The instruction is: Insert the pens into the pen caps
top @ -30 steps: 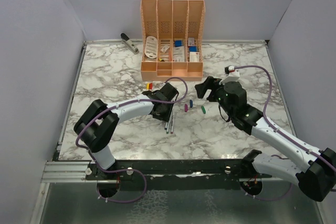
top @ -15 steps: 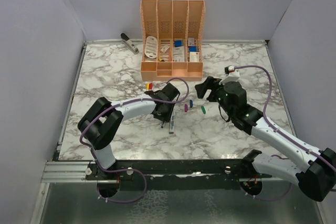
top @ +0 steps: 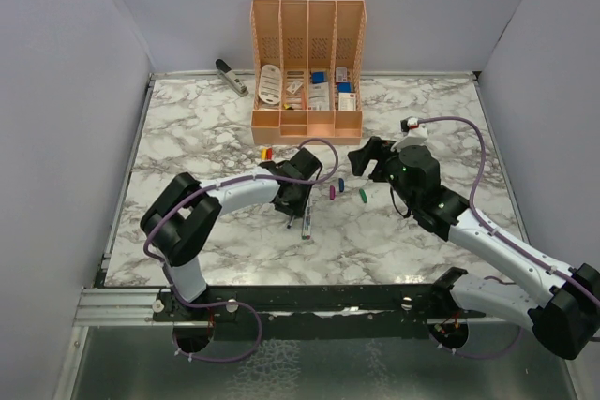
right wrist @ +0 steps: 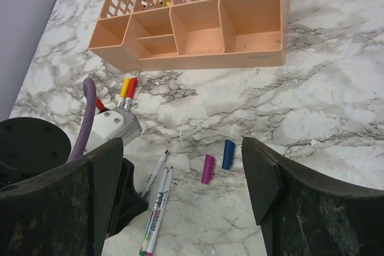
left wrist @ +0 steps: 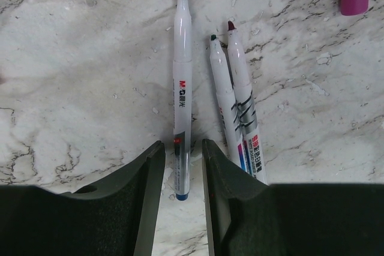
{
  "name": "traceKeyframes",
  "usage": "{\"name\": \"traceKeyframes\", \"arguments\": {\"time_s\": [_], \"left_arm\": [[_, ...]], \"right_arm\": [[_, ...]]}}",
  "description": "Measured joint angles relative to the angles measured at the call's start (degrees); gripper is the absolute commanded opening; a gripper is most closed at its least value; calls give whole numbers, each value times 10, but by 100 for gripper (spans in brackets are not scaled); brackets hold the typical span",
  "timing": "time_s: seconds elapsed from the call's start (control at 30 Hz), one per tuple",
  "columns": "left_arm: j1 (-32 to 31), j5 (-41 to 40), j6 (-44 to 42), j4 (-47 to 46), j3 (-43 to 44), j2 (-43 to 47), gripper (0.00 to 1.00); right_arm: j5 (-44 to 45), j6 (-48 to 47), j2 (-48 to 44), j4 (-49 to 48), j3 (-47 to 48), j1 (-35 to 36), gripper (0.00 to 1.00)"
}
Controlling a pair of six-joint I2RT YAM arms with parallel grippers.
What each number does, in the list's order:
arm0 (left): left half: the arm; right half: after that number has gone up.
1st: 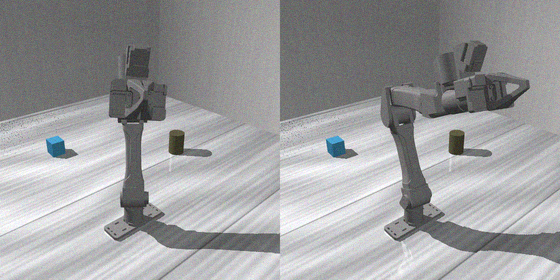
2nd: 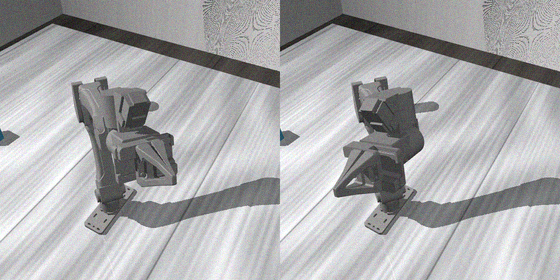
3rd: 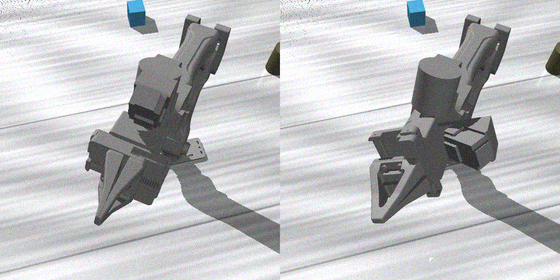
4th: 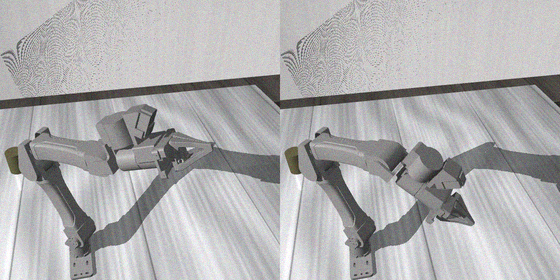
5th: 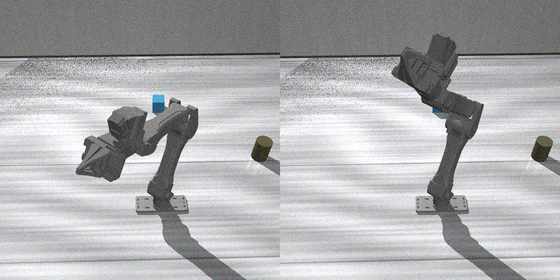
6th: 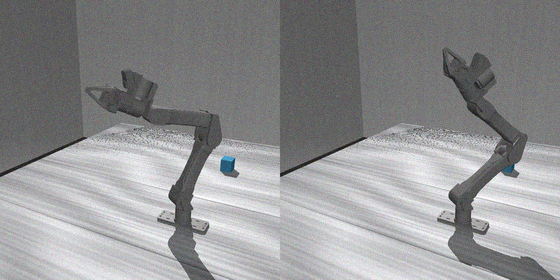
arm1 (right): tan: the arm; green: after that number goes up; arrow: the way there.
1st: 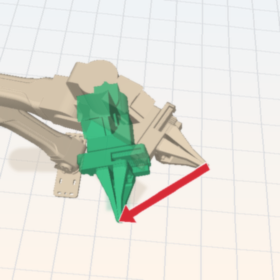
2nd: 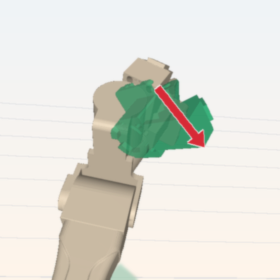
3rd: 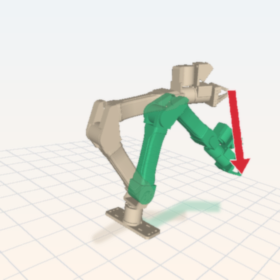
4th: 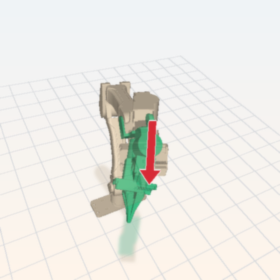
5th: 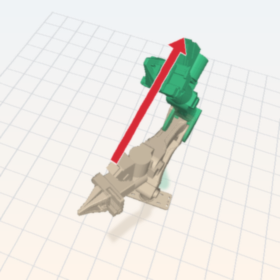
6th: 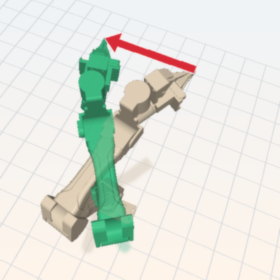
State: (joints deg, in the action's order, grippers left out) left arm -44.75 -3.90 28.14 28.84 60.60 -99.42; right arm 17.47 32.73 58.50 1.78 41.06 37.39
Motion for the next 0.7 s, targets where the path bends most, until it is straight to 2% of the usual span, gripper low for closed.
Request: {"name": "traceKeyframes", "arguments": {"time_s": [0.7], "left_arm": [[10,4,-58,30,65,-52,33]], "right_arm": [[1,0,0,13,0,0,79]]}}
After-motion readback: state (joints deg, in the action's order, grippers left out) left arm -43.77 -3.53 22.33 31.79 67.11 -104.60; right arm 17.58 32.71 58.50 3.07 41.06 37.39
